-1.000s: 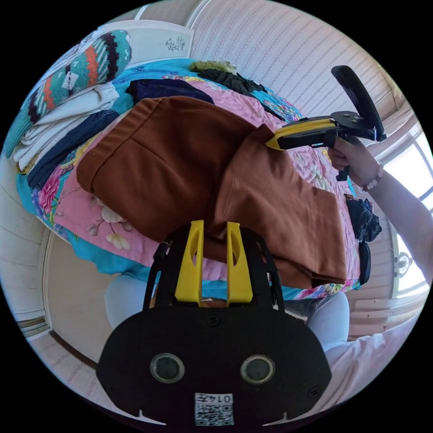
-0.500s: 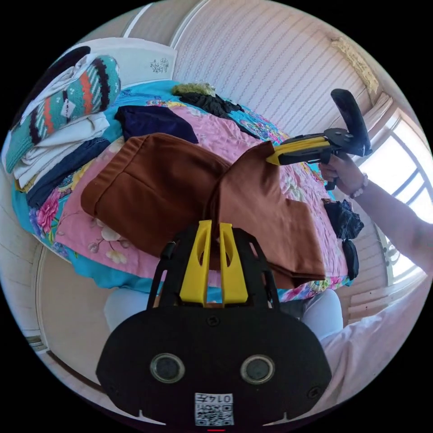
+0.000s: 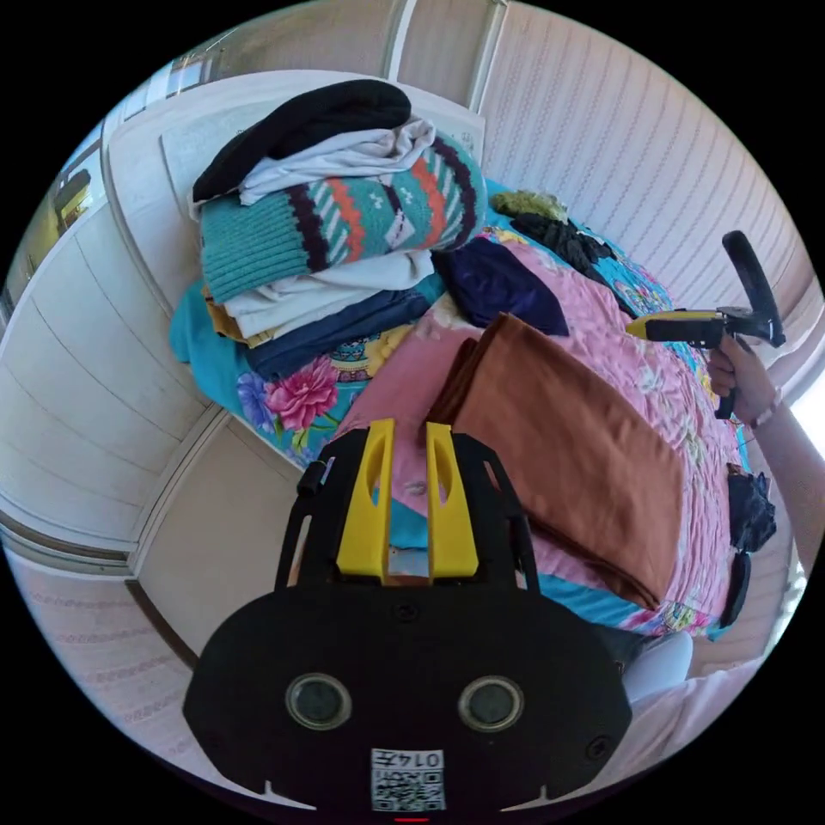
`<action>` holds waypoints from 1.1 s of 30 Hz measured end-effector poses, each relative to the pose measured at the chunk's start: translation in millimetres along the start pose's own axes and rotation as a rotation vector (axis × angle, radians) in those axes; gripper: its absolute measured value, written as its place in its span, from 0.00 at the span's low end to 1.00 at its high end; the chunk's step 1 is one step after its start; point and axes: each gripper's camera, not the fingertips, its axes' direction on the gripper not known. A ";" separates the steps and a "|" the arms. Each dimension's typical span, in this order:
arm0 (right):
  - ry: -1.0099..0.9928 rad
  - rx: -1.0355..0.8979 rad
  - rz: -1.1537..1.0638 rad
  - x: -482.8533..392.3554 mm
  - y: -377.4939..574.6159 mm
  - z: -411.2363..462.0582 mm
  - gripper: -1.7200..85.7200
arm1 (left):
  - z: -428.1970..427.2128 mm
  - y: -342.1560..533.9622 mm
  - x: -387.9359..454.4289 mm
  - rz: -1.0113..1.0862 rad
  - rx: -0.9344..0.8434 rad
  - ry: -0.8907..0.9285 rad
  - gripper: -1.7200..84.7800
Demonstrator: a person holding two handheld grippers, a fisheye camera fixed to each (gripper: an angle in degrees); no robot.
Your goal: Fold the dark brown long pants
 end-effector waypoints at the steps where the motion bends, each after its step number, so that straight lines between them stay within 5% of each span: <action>1: 0.034 -0.039 -0.006 3.7 17.7 6.4 0.02 | -1.2 8.7 13.8 0.051 0.019 0.090 0.07; 4: 0.089 -0.142 -0.028 3.0 44.6 28.8 0.01 | 7.9 28.7 71.0 0.216 -0.026 0.276 0.02; 10: 0.202 -0.225 -0.079 -20.0 27.1 74.5 0.01 | 46.7 56.6 186.2 0.471 -0.170 0.352 0.01; 21: 0.084 -0.356 0.132 25.9 20.1 125.9 0.01 | 94.6 96.0 274.8 0.861 -0.284 0.025 0.01; 25: 0.089 -0.355 0.024 28.9 25.2 105.5 0.01 | 81.3 84.8 269.6 0.709 -0.308 0.151 0.01; 33: 0.001 -0.277 0.112 71.5 56.9 99.2 0.01 | 88.3 86.6 276.4 0.673 -0.327 0.096 0.01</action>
